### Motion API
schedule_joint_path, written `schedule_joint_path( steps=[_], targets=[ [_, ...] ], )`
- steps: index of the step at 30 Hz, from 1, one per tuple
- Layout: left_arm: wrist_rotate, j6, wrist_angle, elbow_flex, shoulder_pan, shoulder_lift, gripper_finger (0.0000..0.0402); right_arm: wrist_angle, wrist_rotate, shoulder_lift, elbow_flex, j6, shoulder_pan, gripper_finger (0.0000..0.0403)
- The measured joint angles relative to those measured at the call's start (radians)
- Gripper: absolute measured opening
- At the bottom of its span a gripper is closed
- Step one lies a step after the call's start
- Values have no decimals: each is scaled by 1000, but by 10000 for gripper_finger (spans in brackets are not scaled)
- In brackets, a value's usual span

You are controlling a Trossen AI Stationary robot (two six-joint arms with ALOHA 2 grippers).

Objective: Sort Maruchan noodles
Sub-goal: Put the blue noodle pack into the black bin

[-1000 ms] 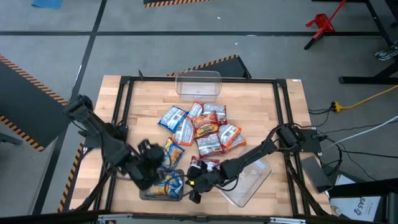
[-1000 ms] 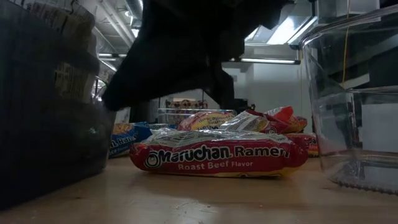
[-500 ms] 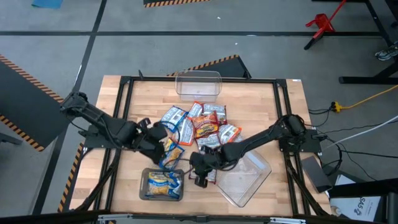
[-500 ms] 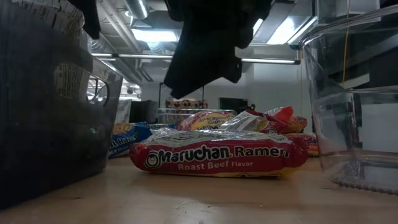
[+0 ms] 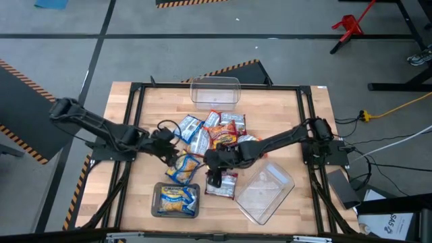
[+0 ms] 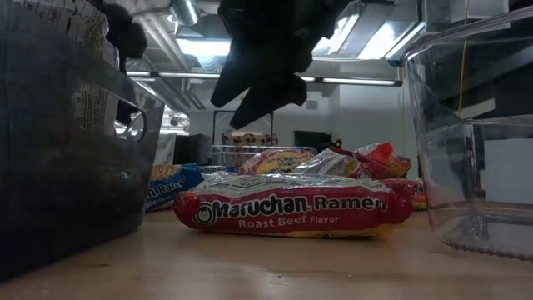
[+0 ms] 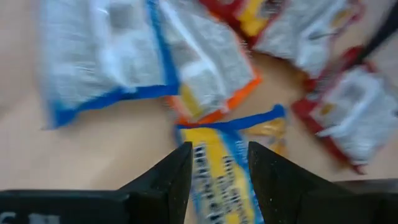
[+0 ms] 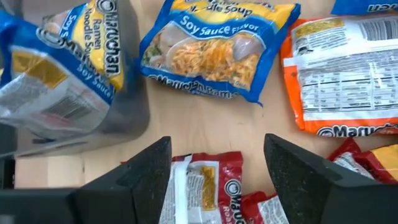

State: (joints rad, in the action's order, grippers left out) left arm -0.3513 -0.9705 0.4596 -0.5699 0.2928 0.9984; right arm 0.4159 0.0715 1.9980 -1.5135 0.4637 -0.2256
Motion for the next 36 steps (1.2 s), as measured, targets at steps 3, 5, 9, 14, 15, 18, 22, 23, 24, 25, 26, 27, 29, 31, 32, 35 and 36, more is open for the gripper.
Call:
schedule_joint_path(
  steps=[3, 5, 9, 14, 15, 18, 22, 23, 24, 25, 26, 27, 29, 31, 32, 35, 36],
  targets=[
    [74, 23, -251, 131, -36, -6, 160, -5, -3, 0, 0, -1, 14, 246],
    [125, 30, -325, 189, -57, 6, 173, -6, -4, 0, 0, -1, 25, 246],
    [174, 32, -346, 239, -85, 14, 209, -56, -27, 11, 2, -1, 49, 246],
    [214, 39, -357, 244, -99, 14, 256, -168, -84, 60, 4, 1, 72, 246],
    [229, 39, -360, 244, -99, 15, 263, -197, -83, 72, 4, 1, 72, 246],
    [249, 42, -362, 244, -93, 26, 276, -237, -74, 104, 4, 3, 78, 246],
    [249, 38, -363, 244, -91, 58, 280, -245, -53, 136, 4, 8, 78, 246],
    [249, 35, -361, 244, -91, 69, 279, -253, -47, 145, 4, 11, 78, 246],
    [249, 31, -363, 244, -91, 79, 278, -252, -47, 152, 3, 12, 78, 246],
    [249, 26, -362, 244, -91, 84, 278, -243, -48, 159, 4, 12, 78, 246],
    [249, 22, -375, 244, -91, 96, 277, -251, -55, 167, 4, 12, 78, 246],
    [249, 20, -381, 244, -91, 104, 277, -264, -62, 176, 4, 10, 78, 246],
    [249, 20, -391, 244, -91, 120, 276, -282, -64, 192, 4, 6, 78, 246],
    [249, 20, -396, 244, -91, 131, 276, -291, -63, 209, 4, 6, 78, 246],
    [249, 20, -400, 244, -91, 138, 276, -296, -59, 216, 4, 6, 82, 246],
    [249, 14, -409, 244, -90, 153, 276, -328, -55, 234, 4, 2, 87, 246],
    [249, 14, -417, 244, -90, 159, 276, -339, -57, 240, 4, 1, 90, 246]
  ],
)
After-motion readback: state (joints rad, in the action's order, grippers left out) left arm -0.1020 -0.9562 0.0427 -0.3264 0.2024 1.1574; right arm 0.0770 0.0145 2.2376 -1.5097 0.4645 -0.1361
